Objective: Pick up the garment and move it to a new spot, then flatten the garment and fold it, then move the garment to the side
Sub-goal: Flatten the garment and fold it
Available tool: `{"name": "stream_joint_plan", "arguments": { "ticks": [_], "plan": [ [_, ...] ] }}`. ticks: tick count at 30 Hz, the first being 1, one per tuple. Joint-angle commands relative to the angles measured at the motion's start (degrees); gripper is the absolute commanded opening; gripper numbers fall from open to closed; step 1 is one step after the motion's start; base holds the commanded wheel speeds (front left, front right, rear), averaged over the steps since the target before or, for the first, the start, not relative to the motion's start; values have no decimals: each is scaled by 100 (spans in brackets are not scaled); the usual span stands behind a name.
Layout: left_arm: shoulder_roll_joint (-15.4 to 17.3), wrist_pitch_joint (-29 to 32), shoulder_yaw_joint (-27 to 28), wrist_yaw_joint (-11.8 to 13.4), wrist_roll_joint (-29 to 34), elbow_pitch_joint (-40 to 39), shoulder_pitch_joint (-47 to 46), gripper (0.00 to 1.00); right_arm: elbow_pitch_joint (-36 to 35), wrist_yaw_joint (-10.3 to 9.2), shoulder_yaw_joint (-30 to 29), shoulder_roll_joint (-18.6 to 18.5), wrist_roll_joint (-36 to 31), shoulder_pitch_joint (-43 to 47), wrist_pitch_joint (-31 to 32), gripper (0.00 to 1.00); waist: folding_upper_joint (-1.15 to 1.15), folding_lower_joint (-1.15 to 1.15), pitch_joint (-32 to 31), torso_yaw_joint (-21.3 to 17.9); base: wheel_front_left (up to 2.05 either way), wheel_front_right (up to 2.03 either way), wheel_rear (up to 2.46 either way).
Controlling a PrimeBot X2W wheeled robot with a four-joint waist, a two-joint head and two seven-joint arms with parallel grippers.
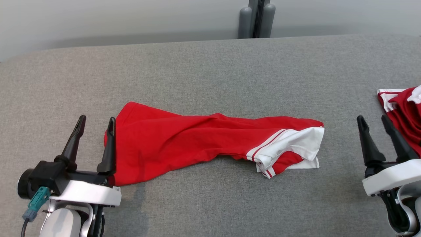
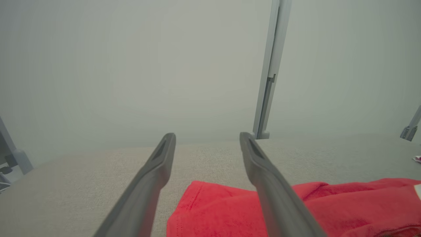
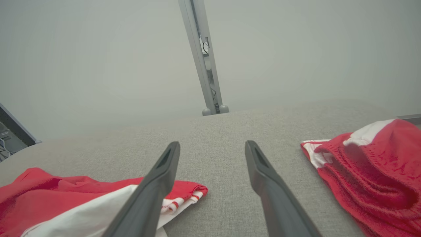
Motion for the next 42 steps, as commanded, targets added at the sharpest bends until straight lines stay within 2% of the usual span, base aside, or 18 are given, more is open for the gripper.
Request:
{"name": "stream_joint_plan", "arguments": {
  "ticks": [1, 5, 13, 26, 42],
  "plan": [
    [49, -7, 43, 62, 17, -25, 62, 100, -138, 1, -102, 63, -91, 49, -53, 100, 0, 0, -41, -12, 0, 0, 0],
    [30, -6, 148, 231, -3, -111, 198, 100, -709, 1, -336, 388, -559, 167, -106, 100, 0, 0, -188, 2, 0, 0, 0],
    [44, 60, 163, 405, 14, -292, 570, 100, -1454, 2, -234, 788, -1359, 642, 173, 100, 0, 0, -523, 118, 0, 0, 0],
    [144, 313, 14, 516, 97, -537, 1200, 100, -1550, 1, -100, 963, -1618, 1279, 486, 100, 0, 0, -913, 111, 0, 0, 0],
    [179, 410, -108, 551, 61, -673, 1170, 100, -1630, 1, -135, 1000, -1675, 1230, 557, 100, 0, 0, -840, 126, 0, 0, 0]
  ]
}}
